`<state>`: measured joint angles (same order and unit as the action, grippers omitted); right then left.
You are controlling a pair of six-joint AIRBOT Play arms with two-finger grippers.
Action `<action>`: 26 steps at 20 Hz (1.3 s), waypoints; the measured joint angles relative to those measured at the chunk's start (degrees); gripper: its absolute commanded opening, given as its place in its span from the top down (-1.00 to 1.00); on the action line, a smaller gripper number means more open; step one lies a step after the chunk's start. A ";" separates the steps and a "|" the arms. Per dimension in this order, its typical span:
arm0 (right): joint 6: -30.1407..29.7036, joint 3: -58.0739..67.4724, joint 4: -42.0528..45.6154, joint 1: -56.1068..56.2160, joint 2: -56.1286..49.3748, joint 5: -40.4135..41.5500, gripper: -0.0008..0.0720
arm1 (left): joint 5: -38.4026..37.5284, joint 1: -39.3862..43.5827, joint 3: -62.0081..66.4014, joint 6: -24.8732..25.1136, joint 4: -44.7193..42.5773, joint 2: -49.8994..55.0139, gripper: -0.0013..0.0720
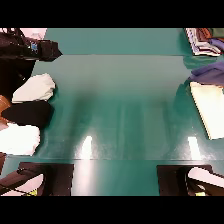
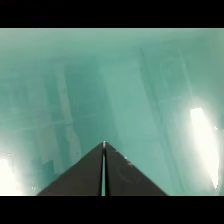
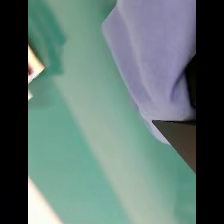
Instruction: Fold the shirts.
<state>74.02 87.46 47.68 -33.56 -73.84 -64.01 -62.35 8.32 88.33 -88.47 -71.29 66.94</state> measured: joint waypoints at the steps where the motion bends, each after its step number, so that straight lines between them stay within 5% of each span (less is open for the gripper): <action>1: 0.24 -1.03 1.86 -0.42 1.29 -0.87 0.94 | -0.13 0.00 0.00 0.02 -0.04 0.00 0.90; 7: 0.63 -12.72 8.37 -7.08 9.35 -6.27 0.92 | -0.57 0.00 0.00 0.28 -0.24 0.00 0.90; 8: 0.66 -14.88 9.40 -8.66 10.45 -7.26 0.62 | -0.68 0.00 0.00 0.42 -0.24 0.00 0.90; 9: 0.68 -16.90 10.95 -10.16 11.39 -8.09 -0.18 | -0.68 0.00 0.00 0.57 -0.26 0.00 0.90; 10: 0.68 -18.47 12.79 -11.43 12.02 -8.96 -0.63 | -0.68 0.00 0.00 0.79 -0.26 0.00 0.90; 12: 0.66 -20.70 16.39 -13.46 12.87 -10.60 -0.66 | -0.70 0.00 0.00 1.11 -0.28 0.00 0.90; 17: 0.63 -22.67 14.56 -11.47 15.54 -12.26 -0.66 | -0.70 0.00 0.00 1.36 -0.28 0.00 0.90; 22: 0.57 -23.06 9.40 5.33 18.05 -9.38 -0.64 | -0.46 0.00 0.00 1.46 -0.26 0.00 0.90; 24: 0.55 -23.10 8.37 13.92 17.97 -8.09 0.00 | -0.13 0.00 0.00 1.46 -0.28 0.00 0.90; 26: 0.55 -23.15 8.17 22.29 17.38 -6.25 0.94 | 0.24 0.00 0.00 1.46 -0.26 0.00 0.90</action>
<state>74.56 64.31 55.86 -11.27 -56.47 -70.26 -62.11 8.32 88.33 -87.00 -71.55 66.94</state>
